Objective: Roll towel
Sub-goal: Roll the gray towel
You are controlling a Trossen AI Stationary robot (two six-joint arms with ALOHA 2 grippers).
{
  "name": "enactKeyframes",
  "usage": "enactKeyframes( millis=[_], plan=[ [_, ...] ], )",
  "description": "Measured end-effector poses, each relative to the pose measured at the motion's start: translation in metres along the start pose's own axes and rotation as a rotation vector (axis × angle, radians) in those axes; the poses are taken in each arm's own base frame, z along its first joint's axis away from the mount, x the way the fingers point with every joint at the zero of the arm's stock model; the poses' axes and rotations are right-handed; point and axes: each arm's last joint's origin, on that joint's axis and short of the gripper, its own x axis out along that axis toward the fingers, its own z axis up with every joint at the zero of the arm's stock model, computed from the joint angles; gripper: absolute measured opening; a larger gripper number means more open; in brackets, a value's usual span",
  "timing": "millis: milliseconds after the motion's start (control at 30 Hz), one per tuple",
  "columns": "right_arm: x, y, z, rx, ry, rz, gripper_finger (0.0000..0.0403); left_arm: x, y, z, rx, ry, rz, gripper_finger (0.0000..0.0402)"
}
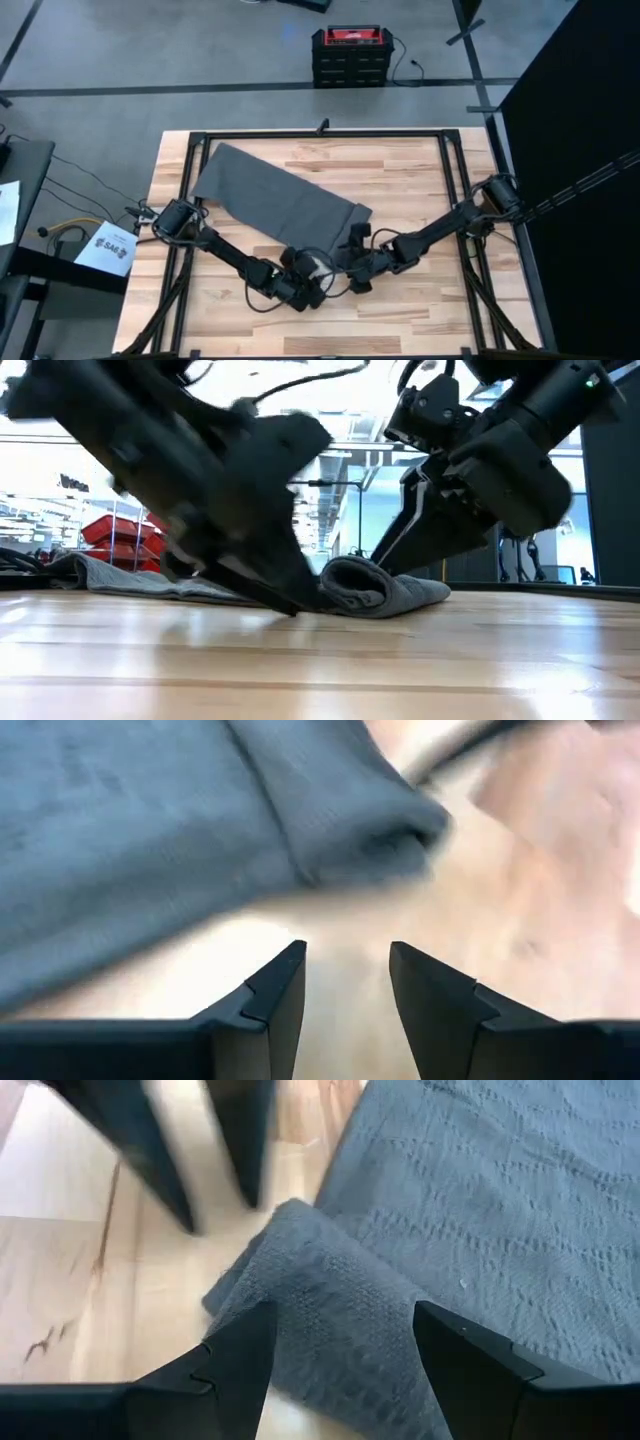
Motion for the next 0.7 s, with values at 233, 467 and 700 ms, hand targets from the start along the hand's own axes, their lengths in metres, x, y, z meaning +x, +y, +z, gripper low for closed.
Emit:
enactKeyframes(
  millis=[233,467,700],
  plan=[
    [0.008,-0.005,0.001,0.010,-0.014,-0.012,0.0226,-0.009,-0.004,0.005,-0.002,-0.036,-0.003,0.0134],
    [0.012,-0.004,0.001,0.012,-0.023,-0.005,0.0226,0.008,-0.001,0.001,-0.003,-0.076,0.021,0.0133],
    [0.013,-0.006,0.002,0.016,-0.028,-0.005,0.0226,0.013,-0.003,0.010,-0.035,-0.138,0.003,0.0134]
  ],
)
